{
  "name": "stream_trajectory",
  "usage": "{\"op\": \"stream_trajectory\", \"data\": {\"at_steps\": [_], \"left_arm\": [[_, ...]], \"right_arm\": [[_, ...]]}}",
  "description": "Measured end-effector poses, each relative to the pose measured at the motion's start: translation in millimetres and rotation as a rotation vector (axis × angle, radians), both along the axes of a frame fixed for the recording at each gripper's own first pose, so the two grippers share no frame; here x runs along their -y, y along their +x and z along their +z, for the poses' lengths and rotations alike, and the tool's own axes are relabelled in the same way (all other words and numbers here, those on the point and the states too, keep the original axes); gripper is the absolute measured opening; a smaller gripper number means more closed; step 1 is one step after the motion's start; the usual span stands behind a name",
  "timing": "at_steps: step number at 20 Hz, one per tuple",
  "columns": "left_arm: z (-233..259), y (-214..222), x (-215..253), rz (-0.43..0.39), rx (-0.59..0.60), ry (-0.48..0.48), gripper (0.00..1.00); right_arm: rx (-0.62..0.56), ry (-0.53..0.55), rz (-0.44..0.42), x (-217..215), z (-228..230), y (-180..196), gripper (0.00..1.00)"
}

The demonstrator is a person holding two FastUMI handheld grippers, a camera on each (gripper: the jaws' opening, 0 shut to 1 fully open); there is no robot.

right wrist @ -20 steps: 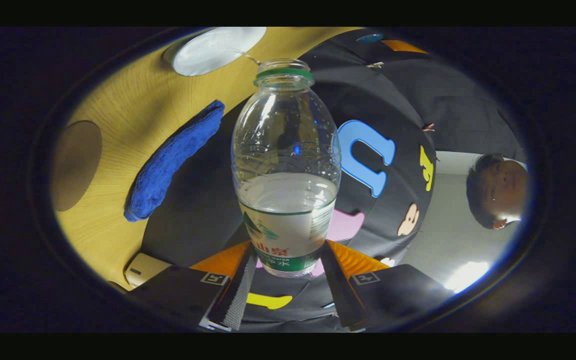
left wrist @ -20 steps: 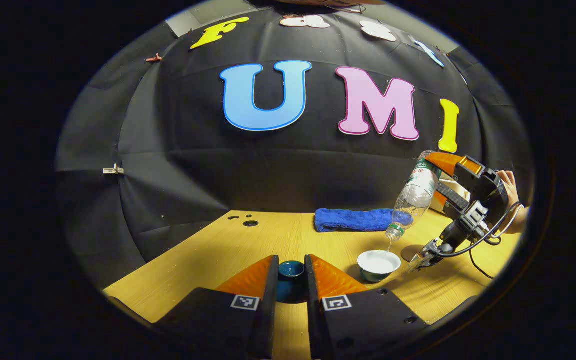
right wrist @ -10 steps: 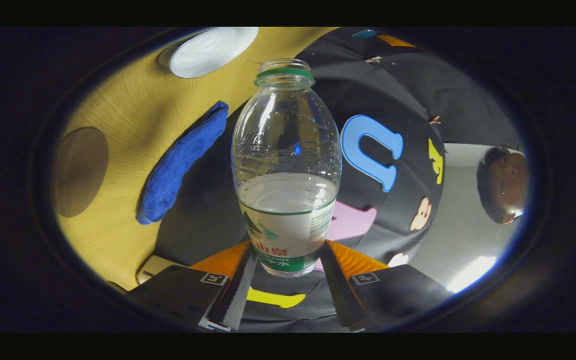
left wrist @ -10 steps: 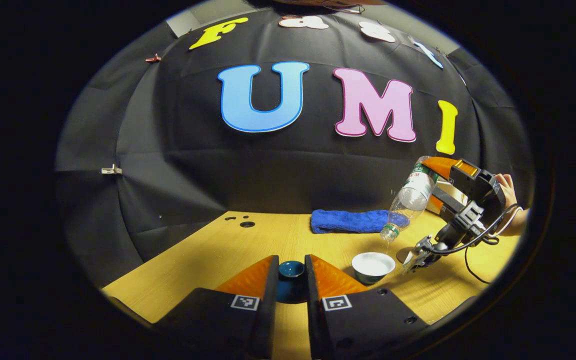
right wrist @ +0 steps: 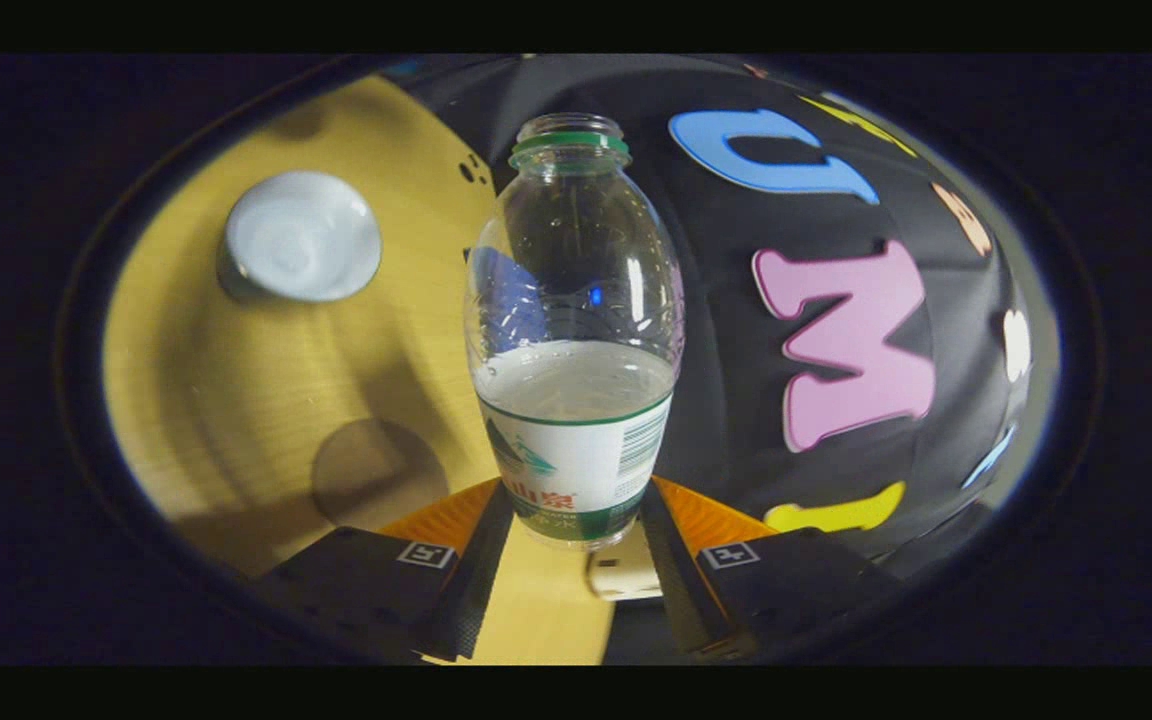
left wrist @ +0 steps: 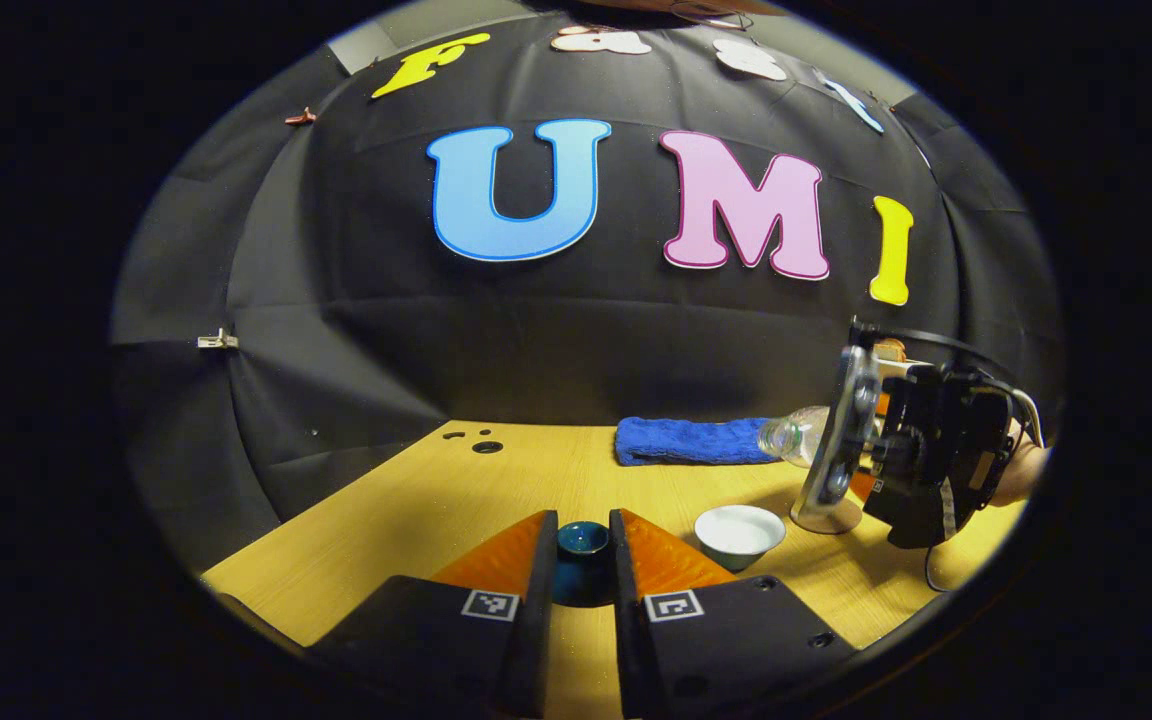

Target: Open the teacup lid with one hand, grasp the water bottle and pour water into the teacup with the other hand; after pouring, place the water bottle on the coaster and then close the teacup lid.

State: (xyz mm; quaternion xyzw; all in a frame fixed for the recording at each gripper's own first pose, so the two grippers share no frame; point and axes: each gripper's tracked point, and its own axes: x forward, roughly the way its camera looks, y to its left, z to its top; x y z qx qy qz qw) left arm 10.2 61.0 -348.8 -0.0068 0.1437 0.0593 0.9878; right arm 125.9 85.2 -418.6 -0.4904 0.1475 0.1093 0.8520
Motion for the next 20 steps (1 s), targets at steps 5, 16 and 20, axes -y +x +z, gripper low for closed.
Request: {"op": "stream_trajectory", "data": {"at_steps": [5,16,20], "left_arm": [[3.3,10.9,16.9,-0.024,0.004,-0.001,0.31],[9.4,25.0,49.7,-0.069,0.014,0.008,0.28],[5.9,26.0,54.6,-0.07,0.004,0.008,0.31]], "right_arm": [[-0.165,0.565,-0.018,-45.9,-1.0,-25.5,0.75],[-0.301,1.157,-0.136,-91.7,-6.4,-48.7,0.74],[-0.349,1.174,-0.172,-105.7,-3.2,-51.4,0.75]]}}
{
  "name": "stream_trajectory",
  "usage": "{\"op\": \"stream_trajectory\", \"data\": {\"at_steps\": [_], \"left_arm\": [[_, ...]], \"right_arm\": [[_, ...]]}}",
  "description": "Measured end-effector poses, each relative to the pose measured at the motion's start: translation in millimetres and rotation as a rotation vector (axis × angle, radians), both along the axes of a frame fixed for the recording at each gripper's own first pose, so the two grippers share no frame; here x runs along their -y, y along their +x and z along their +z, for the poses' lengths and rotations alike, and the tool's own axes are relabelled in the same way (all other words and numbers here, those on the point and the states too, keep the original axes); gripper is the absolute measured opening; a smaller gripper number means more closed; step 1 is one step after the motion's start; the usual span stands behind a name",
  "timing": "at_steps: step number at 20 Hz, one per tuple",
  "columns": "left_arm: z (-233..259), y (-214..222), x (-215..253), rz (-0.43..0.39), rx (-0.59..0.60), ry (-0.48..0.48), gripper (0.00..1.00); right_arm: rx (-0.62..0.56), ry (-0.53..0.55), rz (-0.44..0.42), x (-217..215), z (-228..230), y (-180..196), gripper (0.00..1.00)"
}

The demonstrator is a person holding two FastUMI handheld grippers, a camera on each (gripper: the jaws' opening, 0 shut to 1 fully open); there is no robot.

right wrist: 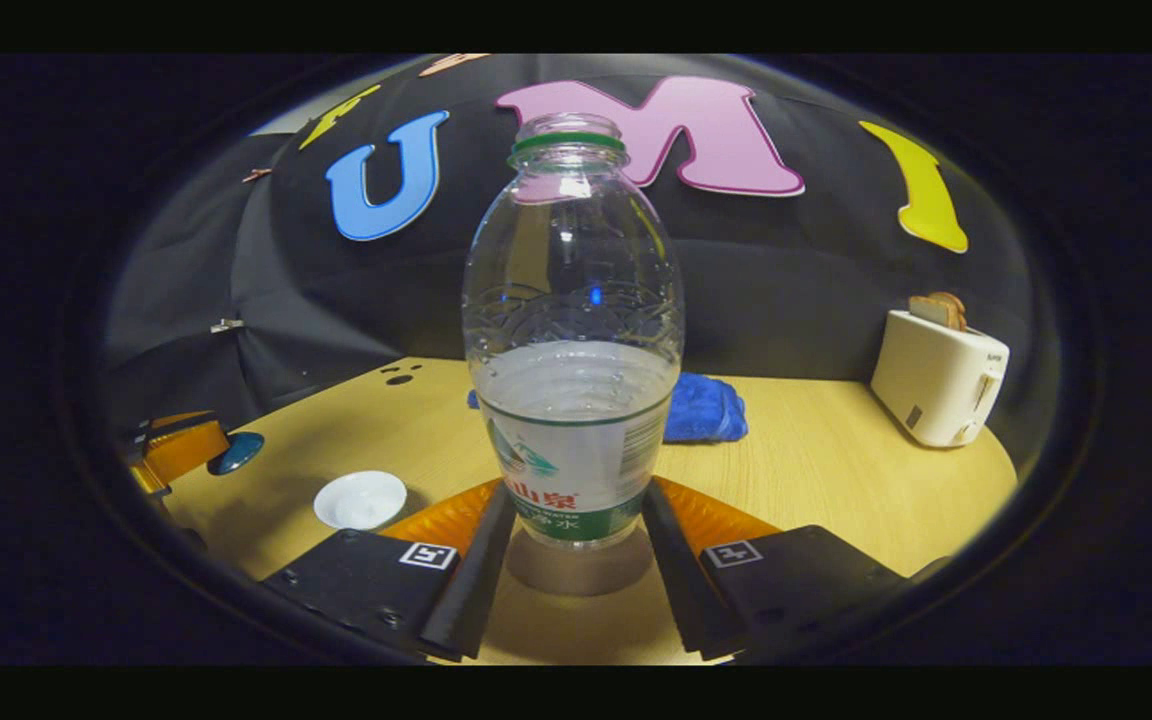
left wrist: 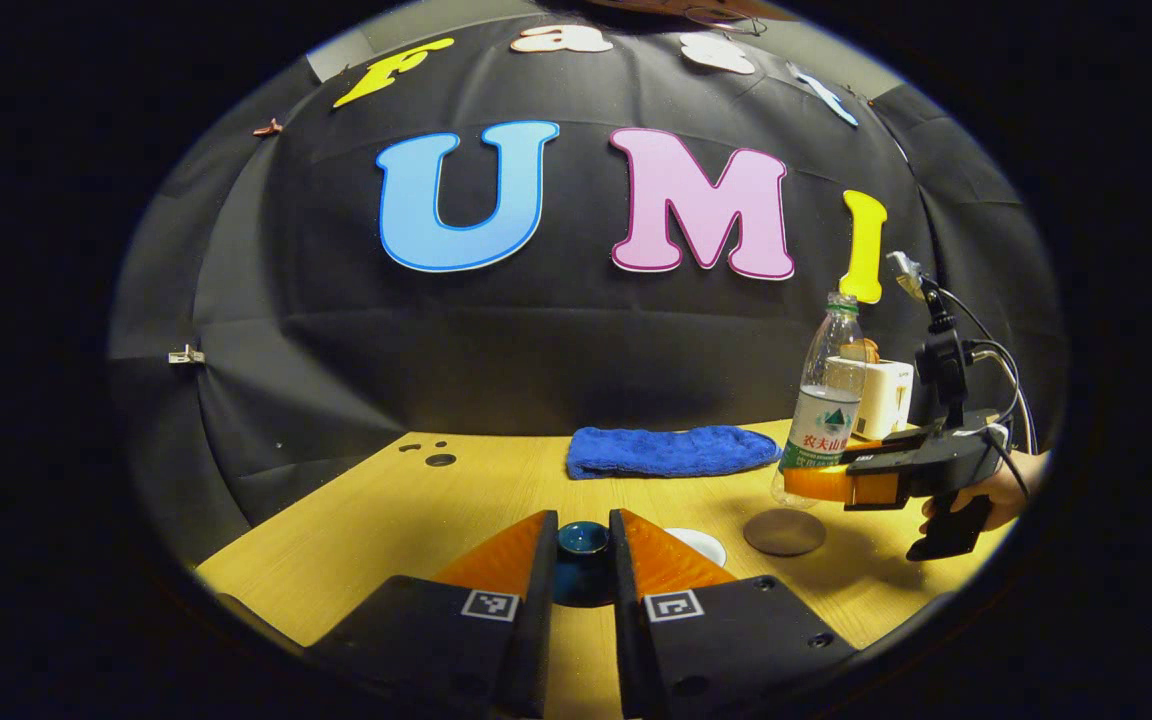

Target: Open the teacup lid with one hand, grasp the water bottle and pour water into the teacup with the other hand; after pouring, place the water bottle on the coaster and then close the teacup lid.

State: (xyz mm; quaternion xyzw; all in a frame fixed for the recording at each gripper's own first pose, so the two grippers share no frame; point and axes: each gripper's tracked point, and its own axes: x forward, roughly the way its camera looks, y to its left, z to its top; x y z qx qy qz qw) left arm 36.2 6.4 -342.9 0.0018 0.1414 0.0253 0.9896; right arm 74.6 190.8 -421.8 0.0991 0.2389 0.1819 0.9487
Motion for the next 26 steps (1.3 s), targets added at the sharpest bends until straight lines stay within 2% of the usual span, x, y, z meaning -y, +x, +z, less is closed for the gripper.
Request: {"op": "stream_trajectory", "data": {"at_steps": [7,8,9,11,12,13,15,17,19,20,22,24,25,26], "left_arm": [[-4.0,0.7,3.7,0.0,-0.01,0.0,0.27],[-3.9,1.5,3.8,0.0,-0.011,-0.001,0.31],[-5.0,1.4,4.5,0.0,-0.012,-0.003,0.28],[-5.7,1.9,5.6,-0.001,-0.013,-0.005,0.31],[-5.8,1.9,5.4,-0.001,-0.014,-0.006,0.28],[-6.7,2.7,6.5,-0.003,-0.015,-0.009,0.31],[-7.5,3.7,7.3,-0.005,-0.016,-0.008,0.28],[-6.7,4.8,10.4,-0.011,-0.013,-0.007,0.31],[-7.9,5.7,14.5,-0.021,-0.015,-0.007,0.28],[-7.3,6.9,16.9,-0.025,-0.015,-0.007,0.31],[-7.0,11.3,21.7,-0.036,-0.014,-0.01,0.31],[-7.8,15.7,27.8,-0.046,-0.013,-0.02,0.31],[-8.8,18.6,30.4,-0.051,-0.013,-0.023,0.31],[-9.1,22.2,33.6,-0.056,-0.012,-0.025,0.28]], "right_arm": [[-0.042,-0.042,0.03,-6.6,-24.7,1.5,0.75],[-0.05,-0.041,0.033,-6.6,-27.1,0.2,0.75],[-0.056,-0.043,0.036,-7.3,-30.5,-1.1,0.75],[-0.07,-0.053,0.035,-9.0,-38.8,-1.5,0.71],[-0.067,-0.047,0.031,-9.2,-38.1,-0.1,0.75],[-0.069,-0.046,0.031,-9.4,-38.4,0.2,0.76],[-0.07,-0.041,0.03,-9.4,-38.2,0.5,0.76],[-0.072,-0.039,0.033,-9.8,-38.3,1.4,0.78],[-0.094,-0.033,0.042,-10.0,-43.7,-3.4,0.8],[-0.109,-0.024,0.051,-11.3,-47.2,-7.1,0.81],[-0.133,-0.013,0.06,-13.7,-51.3,-11.9,0.89],[-0.144,-0.004,0.059,-13.0,-51.0,-17.8,0.92],[-0.152,-0.003,0.053,-10.6,-50.8,-20.9,0.86],[-0.157,-0.001,0.049,-6.3,-50.1,-26.7,0.94]]}}
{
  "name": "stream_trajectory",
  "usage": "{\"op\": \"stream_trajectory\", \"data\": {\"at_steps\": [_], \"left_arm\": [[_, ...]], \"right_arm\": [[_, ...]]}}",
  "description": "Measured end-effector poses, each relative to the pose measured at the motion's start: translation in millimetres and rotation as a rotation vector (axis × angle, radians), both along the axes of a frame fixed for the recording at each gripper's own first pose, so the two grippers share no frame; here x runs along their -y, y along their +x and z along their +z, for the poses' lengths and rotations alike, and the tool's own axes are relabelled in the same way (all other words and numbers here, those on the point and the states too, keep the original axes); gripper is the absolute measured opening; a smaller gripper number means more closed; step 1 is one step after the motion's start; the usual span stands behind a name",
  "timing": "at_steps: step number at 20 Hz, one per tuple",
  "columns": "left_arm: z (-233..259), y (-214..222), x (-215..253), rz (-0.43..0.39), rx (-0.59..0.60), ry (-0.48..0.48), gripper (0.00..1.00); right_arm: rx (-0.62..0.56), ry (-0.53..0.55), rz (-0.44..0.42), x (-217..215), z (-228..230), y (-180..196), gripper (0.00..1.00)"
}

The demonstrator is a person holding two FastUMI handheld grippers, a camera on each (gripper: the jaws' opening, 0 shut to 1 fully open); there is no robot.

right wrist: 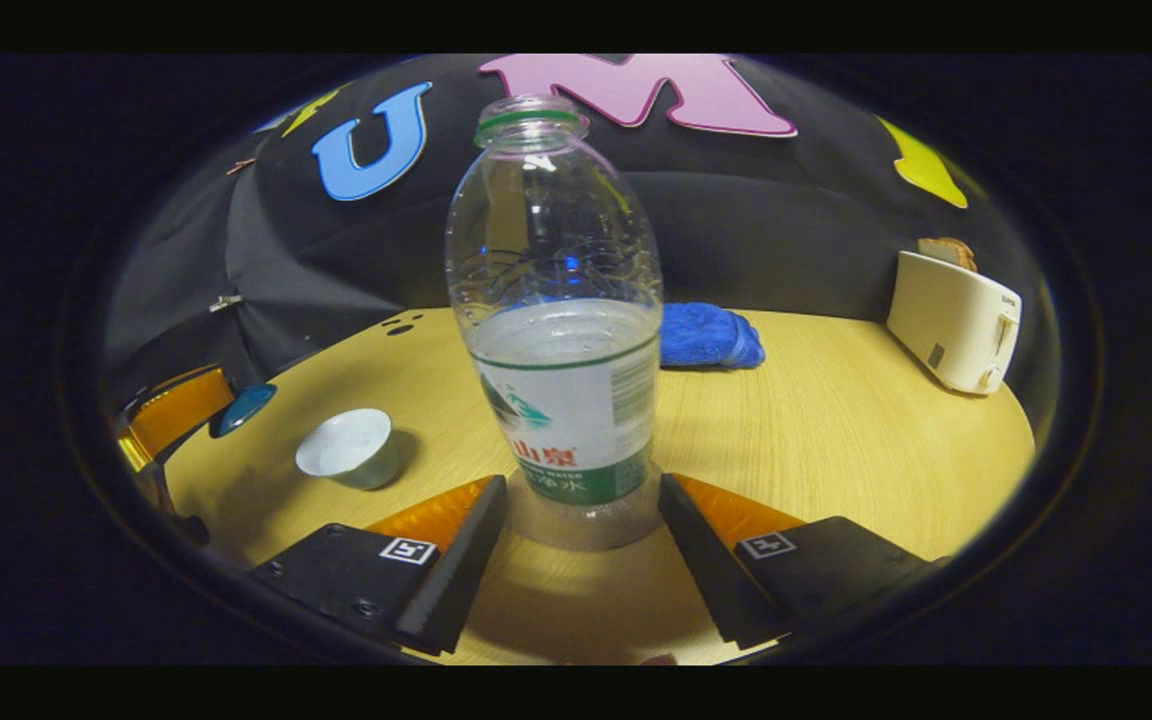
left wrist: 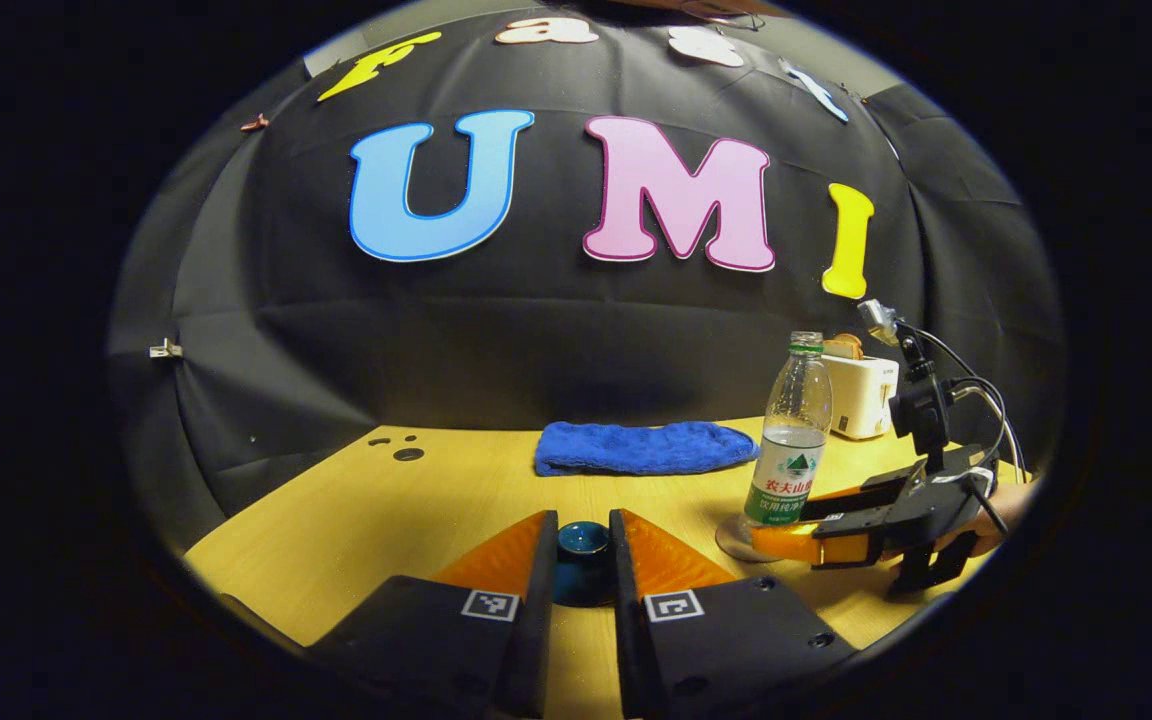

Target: Open the teacup lid with one hand, grasp the water bottle and pour water into the teacup with the other hand; after pouring, place the water bottle on the coaster and then close the teacup lid.

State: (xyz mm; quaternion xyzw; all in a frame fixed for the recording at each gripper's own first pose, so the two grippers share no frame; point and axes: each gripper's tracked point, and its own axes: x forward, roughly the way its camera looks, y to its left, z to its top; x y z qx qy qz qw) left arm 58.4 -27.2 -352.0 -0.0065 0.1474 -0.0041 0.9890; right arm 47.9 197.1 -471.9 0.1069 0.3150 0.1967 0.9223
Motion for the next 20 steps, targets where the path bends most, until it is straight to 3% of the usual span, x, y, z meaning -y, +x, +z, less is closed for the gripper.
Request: {"op": "stream_trajectory", "data": {"at_steps": [5,7,11,12,13,20], "left_arm": [[-13.4,16.7,19.1,-0.044,-0.007,-0.017,0.31],[-21.0,22.8,22.6,-0.052,-0.015,-0.033,0.27],[-36.2,31.9,25.0,-0.059,-0.038,-0.043,0.31],[-39.0,32.5,25.5,-0.06,-0.044,-0.044,0.28],[-41.6,32.1,26.1,-0.063,-0.05,-0.044,0.31],[-54.9,34.5,30.8,-0.081,-0.083,-0.031,0.31]], "right_arm": [[-0.01,0.023,-0.041,27.8,10.5,-21.4,0.94],[0.002,0.021,-0.066,43.6,16.6,-21.3,0.94],[0.029,0.01,-0.107,68.0,26.8,-17.0,0.94],[0.028,0.022,-0.118,70.8,28.5,-15.4,0.94],[0.027,0.031,-0.129,73.6,29.6,-13.6,0.93],[0.034,0.035,-0.145,78.8,32.1,-12.3,0.94]]}}
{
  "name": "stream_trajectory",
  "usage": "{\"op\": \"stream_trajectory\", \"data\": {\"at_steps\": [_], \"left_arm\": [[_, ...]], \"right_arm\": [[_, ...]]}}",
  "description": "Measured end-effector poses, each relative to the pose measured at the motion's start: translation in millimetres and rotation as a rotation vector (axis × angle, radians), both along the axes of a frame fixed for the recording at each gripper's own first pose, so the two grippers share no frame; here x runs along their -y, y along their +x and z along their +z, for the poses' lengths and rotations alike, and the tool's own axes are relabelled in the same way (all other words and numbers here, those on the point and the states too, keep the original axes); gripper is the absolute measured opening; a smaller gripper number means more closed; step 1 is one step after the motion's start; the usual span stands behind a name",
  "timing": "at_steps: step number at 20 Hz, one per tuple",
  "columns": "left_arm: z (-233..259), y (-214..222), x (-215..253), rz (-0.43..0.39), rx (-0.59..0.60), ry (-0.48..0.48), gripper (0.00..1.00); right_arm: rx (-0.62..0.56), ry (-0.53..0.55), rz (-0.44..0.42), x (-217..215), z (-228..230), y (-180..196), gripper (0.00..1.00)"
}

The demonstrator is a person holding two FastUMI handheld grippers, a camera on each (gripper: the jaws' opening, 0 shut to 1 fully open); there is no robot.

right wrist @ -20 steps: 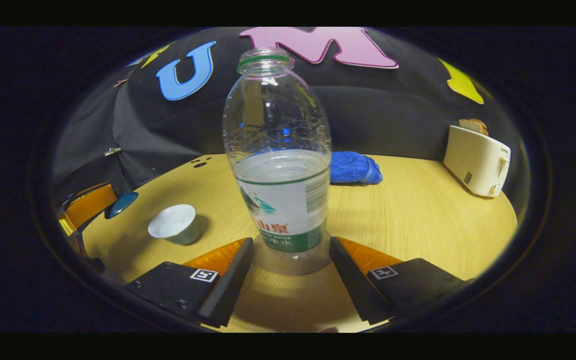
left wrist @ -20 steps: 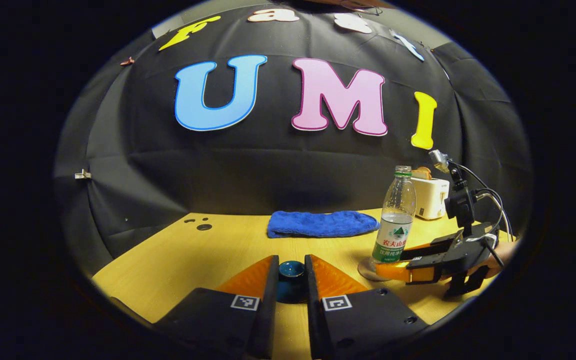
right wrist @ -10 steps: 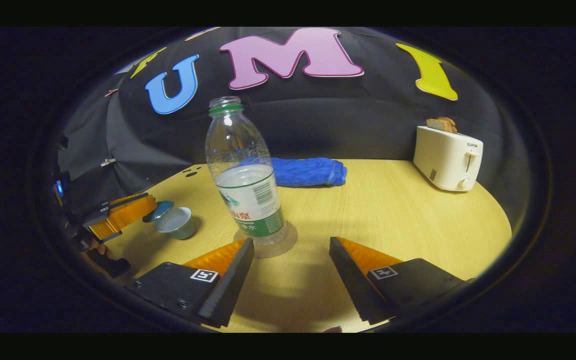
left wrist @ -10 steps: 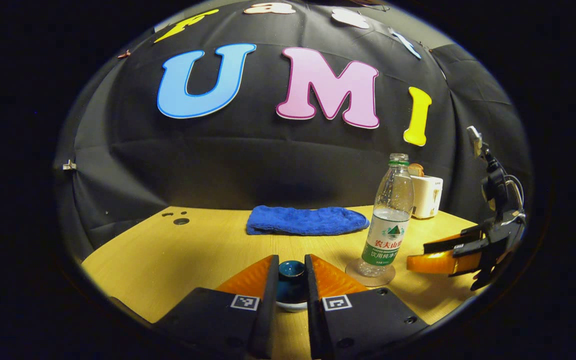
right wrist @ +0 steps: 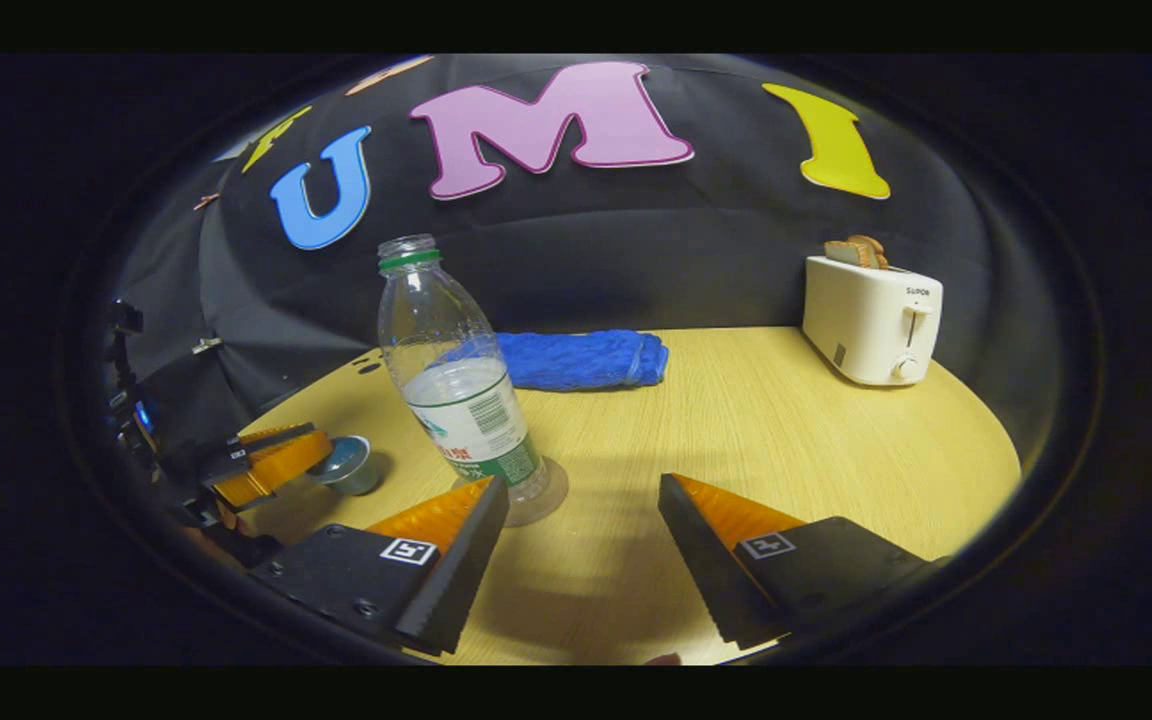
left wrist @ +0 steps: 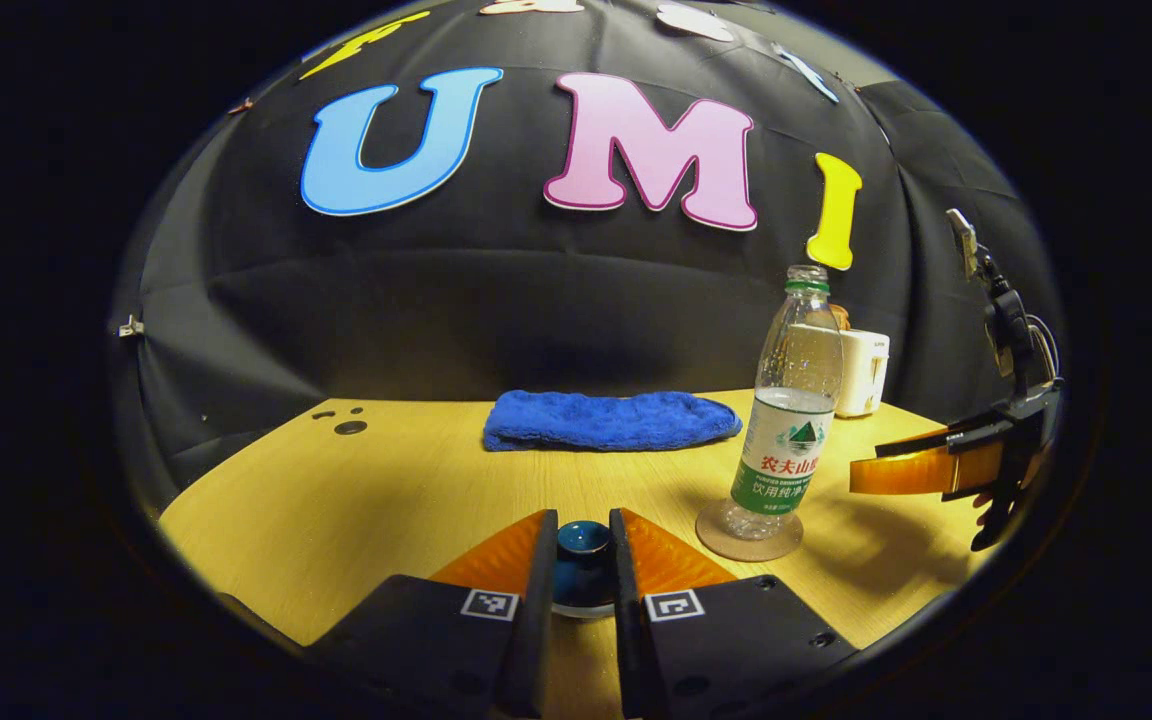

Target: Open the teacup lid with one hand, grasp the water bottle and pour water into the teacup with the other hand; after pouring, place the water bottle on the coaster and then close the teacup lid.

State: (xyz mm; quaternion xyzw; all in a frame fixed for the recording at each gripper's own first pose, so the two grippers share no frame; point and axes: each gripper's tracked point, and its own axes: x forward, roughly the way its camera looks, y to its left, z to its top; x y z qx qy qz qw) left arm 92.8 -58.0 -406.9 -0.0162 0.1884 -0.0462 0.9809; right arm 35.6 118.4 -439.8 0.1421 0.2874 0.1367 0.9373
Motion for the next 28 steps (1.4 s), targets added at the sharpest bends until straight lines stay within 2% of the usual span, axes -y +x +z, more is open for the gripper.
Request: {"op": "stream_trajectory", "data": {"at_steps": [4,5,6,8,13,17,19,20,21,24,28], "left_arm": [[-2.7,1.1,3.7,-0.011,-0.004,0.005,0.34],[-2.6,1.4,2.9,-0.01,-0.006,0.009,0.31],[-3.5,0.9,2.9,-0.009,-0.007,0.013,0.42],[-1.9,0.0,3.2,-0.009,-0.005,0.02,0.49],[31.1,-5.9,4.2,-0.002,0.069,0.014,0.97],[58.4,-17.0,0.6,0.035,0.054,0.009,0.97],[81.8,-22.2,-1.5,0.048,0.053,0.016,0.97],[95.7,-24.3,-1.9,0.049,0.055,0.026,0.97],[110.5,-25.6,-2.3,0.048,0.056,0.035,0.97],[160.9,-28.3,-0.8,0.04,0.066,0.047,0.97],[227.4,-32.1,-2.6,0.034,0.089,-0.001,0.97]], "right_arm": [[0.001,0.025,-0.005,-1.4,3.2,0.8,0.94],[0.001,0.03,-0.008,-0.6,4.8,1.3,0.94],[0.001,0.031,-0.012,0.6,4.8,1.2,0.94],[0.009,0.028,-0.018,1.4,7.6,2.2,0.94],[0.053,0.015,-0.02,2.8,30.3,2.7,0.94],[0.117,0.037,-0.013,-1.7,73.1,0.2,0.94],[0.159,0.022,-0.013,0.4,104.4,-2.0,0.97],[0.178,0.015,-0.01,-1.2,120.4,-3.9,0.92],[0.191,0.013,-0.009,-2.6,137.5,-6.2,0.99],[0.235,0.017,-0.015,-1.1,194.3,-12.0,0.99],[0.275,0.025,-0.021,3.2,259.4,-26.5,0.99]]}}
